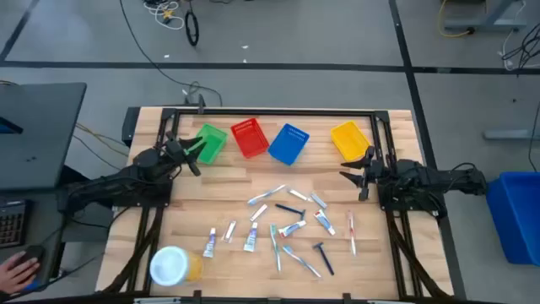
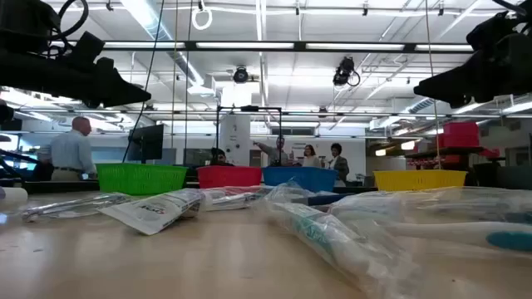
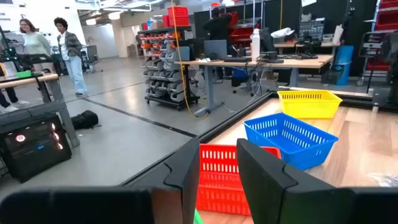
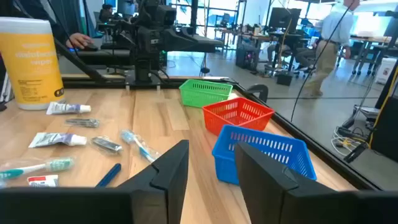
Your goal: Pick & Place Travel size toiletries
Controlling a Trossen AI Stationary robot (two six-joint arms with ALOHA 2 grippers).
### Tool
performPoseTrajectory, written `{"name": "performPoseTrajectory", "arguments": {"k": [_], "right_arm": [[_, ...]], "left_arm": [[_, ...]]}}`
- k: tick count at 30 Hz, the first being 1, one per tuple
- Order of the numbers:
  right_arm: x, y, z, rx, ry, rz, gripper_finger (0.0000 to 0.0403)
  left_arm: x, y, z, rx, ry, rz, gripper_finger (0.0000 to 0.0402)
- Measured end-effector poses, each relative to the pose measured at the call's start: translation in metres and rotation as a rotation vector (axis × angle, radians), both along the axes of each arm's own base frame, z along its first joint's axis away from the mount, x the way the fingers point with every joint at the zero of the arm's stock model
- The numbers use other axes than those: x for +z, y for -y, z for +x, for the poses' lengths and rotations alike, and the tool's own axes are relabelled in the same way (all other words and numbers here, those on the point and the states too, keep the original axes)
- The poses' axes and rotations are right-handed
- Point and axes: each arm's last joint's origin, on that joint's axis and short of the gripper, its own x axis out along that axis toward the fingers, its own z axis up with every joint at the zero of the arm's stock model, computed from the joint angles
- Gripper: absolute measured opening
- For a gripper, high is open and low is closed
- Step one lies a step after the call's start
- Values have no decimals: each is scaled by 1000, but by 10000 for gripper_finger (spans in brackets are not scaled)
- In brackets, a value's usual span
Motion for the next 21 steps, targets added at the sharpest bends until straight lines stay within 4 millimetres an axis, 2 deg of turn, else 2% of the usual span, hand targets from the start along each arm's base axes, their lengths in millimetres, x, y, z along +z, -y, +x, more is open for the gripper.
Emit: {"name": "performPoseTrajectory", "arguments": {"k": [13,21], "right_arm": [[0,0,0,2,2,7,140],[0,0,0,-1,8,26,140]], "left_arm": [[0,0,0,0,22,-19,114],[3,0,0,-4,106,-74,114]]}}
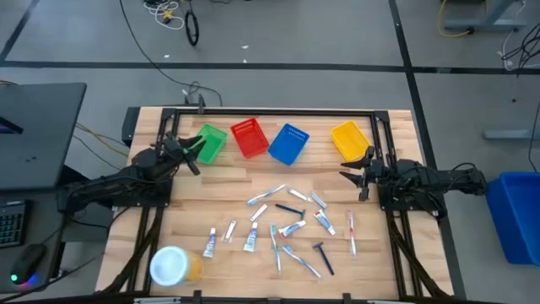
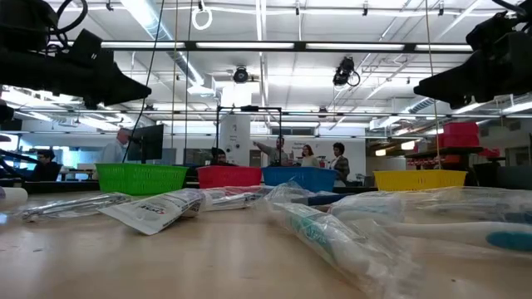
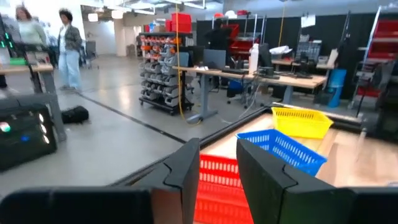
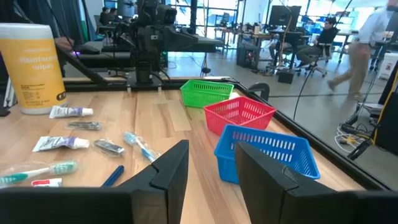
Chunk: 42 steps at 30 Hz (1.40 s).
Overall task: Pick & Place Travel size toiletries
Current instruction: Put the top blue toothbrush into the green basket
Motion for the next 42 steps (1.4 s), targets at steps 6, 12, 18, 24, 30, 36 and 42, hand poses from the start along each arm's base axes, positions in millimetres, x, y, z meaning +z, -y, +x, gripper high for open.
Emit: {"name": "performPoseTrajectory", "arguments": {"k": [6,12,18,24,30,36,42], "right_arm": [[11,2,0,-88,113,-10,140],[32,5,2,-150,284,-103,140],[37,8,13,-140,309,-156,148],[34,16,32,-149,290,-137,168],[48,25,59,-163,231,-153,186],[43,37,88,-179,93,-109,187],[20,40,105,-180,-22,-25,185]], "left_arm": [[2,2,1,-96,83,-62,114],[18,8,2,-308,237,-7,114],[25,8,6,-353,252,0,123],[39,3,22,-347,165,-32,160],[53,-6,50,-343,62,-103,180],[52,-16,86,-389,-71,-184,175],[44,-18,128,-512,-219,-204,172]]}}
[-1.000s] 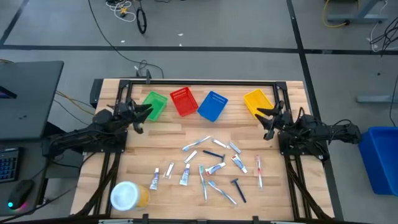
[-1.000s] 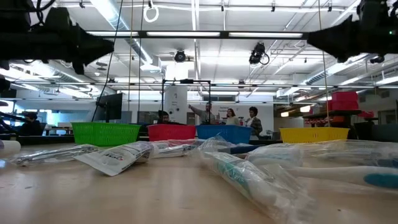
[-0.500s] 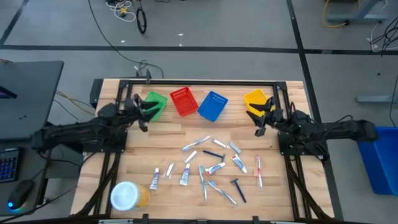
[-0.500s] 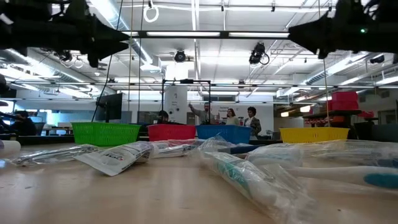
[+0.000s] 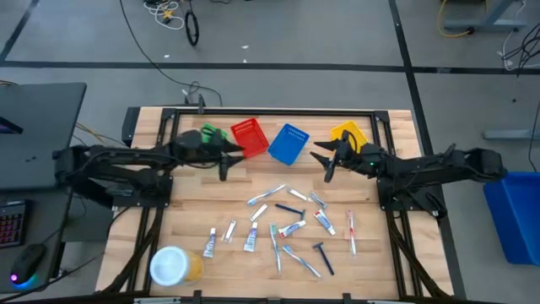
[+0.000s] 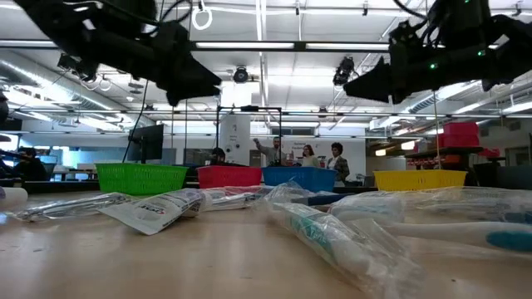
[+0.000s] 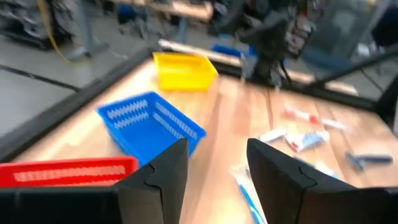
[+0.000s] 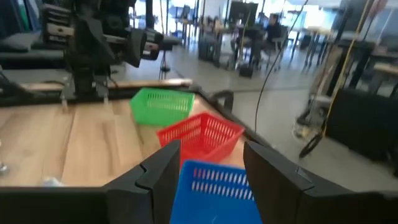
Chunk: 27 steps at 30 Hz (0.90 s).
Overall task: Pick & Place Travel size toiletries
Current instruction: Put the top blue toothbrush into the green basket
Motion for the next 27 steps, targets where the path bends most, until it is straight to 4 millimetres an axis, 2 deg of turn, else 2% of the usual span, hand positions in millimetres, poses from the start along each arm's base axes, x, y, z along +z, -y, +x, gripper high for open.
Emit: {"name": "performPoseTrajectory", "arguments": {"k": [7,13,20,27], "right_arm": [[-11,1,7,-4,-38,39,176],[-11,2,7,-46,-32,32,175],[-11,3,6,-64,-31,31,174],[-10,3,7,-64,-14,28,173]], "left_arm": [[-18,18,48,-99,-129,25,176],[-41,39,75,-104,-218,-15,174],[-76,63,89,-92,-337,-53,174],[-93,79,88,-71,-423,-62,174]]}}
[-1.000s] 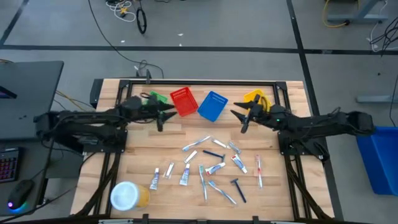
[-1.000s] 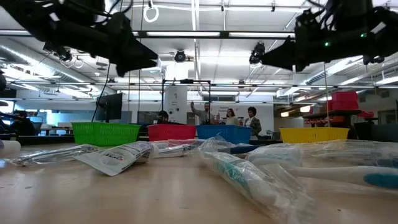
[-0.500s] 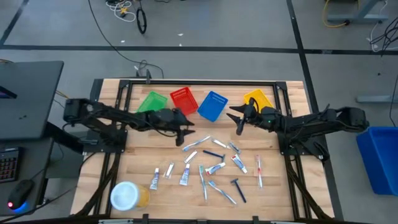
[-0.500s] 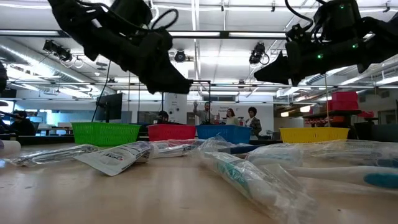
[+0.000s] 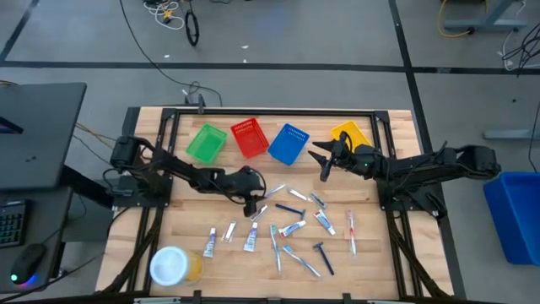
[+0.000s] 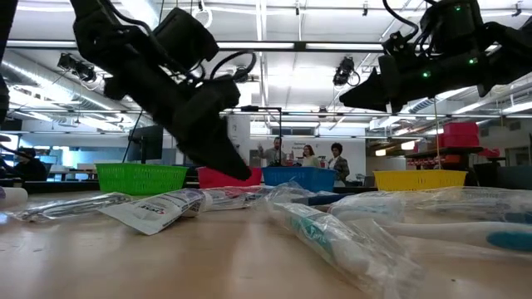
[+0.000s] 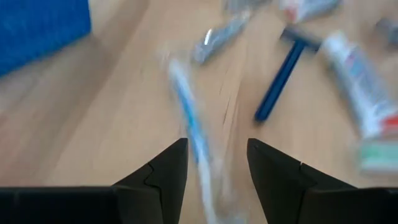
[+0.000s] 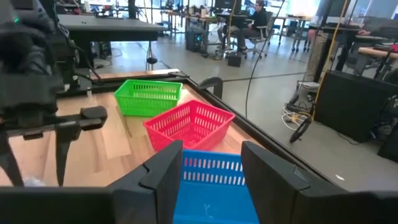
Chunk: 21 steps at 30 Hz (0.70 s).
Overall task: Pick & Place Travel size toiletries
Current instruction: Put the top blue toothbrush into the green basket
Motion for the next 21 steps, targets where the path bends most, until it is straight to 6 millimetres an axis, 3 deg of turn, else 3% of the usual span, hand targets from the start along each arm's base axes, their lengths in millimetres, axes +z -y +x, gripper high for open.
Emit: {"name": "performPoseTrajectory", "arguments": {"k": [12,21], "right_arm": [[0,0,0,1,-2,0,170],[-1,0,0,10,-5,2,167]], "left_arm": [[-18,7,-6,57,-125,11,168],[-20,6,-9,57,-163,15,79]]}}
